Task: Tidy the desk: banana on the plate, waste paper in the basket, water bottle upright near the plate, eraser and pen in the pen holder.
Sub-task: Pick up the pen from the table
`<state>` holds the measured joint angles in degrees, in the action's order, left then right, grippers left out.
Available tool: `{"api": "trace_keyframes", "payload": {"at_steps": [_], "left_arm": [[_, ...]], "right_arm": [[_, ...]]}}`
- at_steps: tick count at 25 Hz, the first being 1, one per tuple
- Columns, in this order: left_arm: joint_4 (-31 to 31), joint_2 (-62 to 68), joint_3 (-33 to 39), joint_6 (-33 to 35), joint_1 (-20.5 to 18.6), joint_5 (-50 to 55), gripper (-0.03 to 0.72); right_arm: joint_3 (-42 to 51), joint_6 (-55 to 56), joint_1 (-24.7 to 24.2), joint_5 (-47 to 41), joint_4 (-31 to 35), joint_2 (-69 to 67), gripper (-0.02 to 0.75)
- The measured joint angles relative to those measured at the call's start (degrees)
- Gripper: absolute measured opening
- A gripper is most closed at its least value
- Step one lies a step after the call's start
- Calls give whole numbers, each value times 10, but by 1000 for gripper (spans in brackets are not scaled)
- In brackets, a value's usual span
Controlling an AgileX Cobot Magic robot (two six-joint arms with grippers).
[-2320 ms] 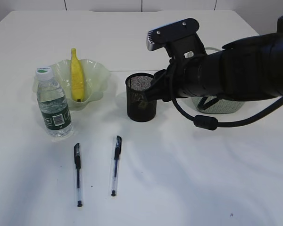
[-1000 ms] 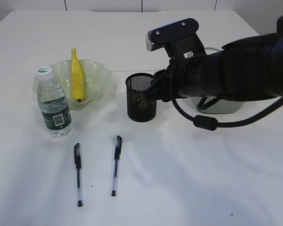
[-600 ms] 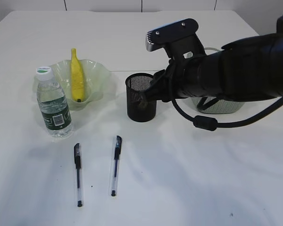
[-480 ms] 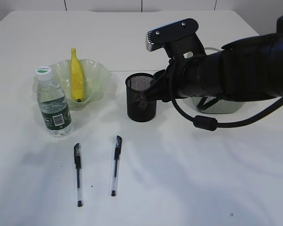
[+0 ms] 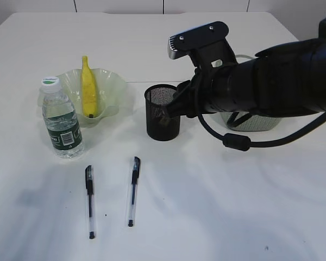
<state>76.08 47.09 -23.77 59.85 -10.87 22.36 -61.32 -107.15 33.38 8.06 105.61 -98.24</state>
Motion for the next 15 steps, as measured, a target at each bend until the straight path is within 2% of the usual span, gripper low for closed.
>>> {"api": "trace_keyframes", "payload": {"at_steps": [15], "left_arm": [[-78,188,-4,-27,0,82,393]], "right_arm": [[0,0,0,0,0,0,249]]}}
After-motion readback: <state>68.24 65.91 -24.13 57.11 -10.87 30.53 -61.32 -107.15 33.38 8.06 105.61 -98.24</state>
